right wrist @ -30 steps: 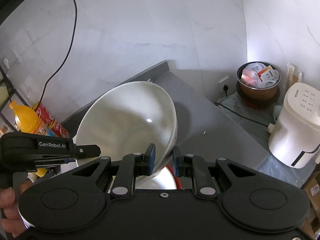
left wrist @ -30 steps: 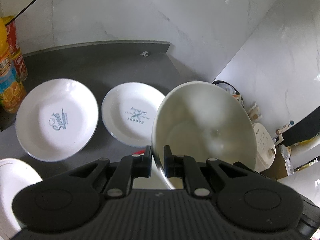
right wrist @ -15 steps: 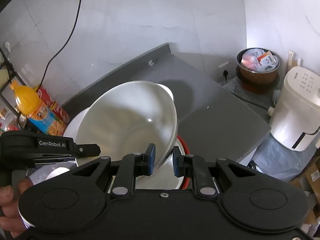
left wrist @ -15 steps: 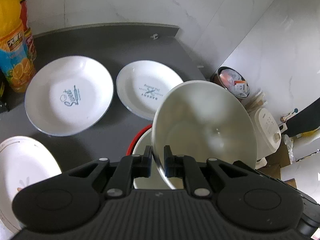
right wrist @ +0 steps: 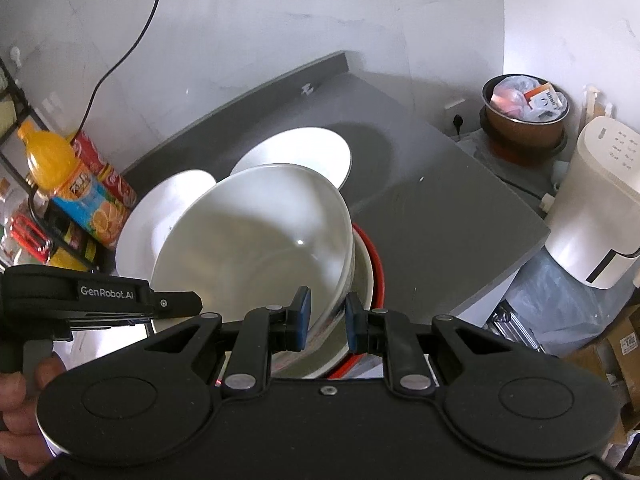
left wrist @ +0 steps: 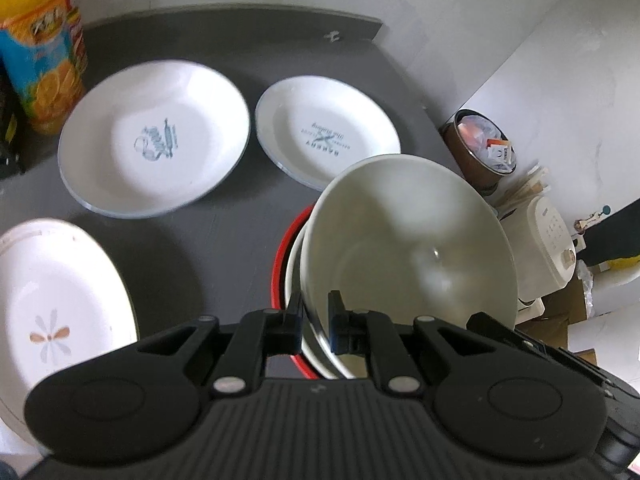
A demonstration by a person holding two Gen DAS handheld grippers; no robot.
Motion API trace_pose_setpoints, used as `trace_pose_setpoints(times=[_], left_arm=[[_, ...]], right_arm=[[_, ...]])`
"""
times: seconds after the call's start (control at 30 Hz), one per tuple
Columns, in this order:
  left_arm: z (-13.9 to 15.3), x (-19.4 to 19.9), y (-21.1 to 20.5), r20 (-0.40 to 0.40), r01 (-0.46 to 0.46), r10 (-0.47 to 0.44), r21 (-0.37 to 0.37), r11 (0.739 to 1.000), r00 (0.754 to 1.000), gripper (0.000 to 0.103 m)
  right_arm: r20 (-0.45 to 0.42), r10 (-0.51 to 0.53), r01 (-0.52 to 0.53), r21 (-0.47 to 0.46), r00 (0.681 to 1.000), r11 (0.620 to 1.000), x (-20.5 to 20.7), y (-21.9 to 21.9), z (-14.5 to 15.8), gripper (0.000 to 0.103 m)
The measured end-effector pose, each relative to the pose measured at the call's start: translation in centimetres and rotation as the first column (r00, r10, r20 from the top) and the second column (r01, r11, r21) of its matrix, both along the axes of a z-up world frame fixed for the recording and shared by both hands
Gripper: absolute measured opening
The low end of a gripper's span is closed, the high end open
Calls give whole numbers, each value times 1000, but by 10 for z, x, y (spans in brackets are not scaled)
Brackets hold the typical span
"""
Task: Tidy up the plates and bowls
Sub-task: 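Carry the smaller white bowl and lower it onto the stacked bowls, then open both grippers to release the bowl on the stack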
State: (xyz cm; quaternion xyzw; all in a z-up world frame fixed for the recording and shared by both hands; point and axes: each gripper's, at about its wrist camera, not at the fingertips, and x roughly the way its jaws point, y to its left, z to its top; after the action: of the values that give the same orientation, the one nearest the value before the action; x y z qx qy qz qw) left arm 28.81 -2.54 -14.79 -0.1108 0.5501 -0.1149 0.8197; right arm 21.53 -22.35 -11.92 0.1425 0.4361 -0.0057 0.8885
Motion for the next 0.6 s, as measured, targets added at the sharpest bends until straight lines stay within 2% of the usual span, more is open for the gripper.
trace_pose_setpoints(times=[0.4, 0.6], left_arm=[[-2, -6, -6, 3, -3, 3, 34, 999, 1000, 11], [-4, -7, -12, 2, -19, 19, 72, 997, 1000, 13]], right_arm=[[-40, 64, -64, -4, 997, 998, 5, -5, -8, 19], [-60, 101, -102, -1, 993, 995, 10, -7, -10, 23]])
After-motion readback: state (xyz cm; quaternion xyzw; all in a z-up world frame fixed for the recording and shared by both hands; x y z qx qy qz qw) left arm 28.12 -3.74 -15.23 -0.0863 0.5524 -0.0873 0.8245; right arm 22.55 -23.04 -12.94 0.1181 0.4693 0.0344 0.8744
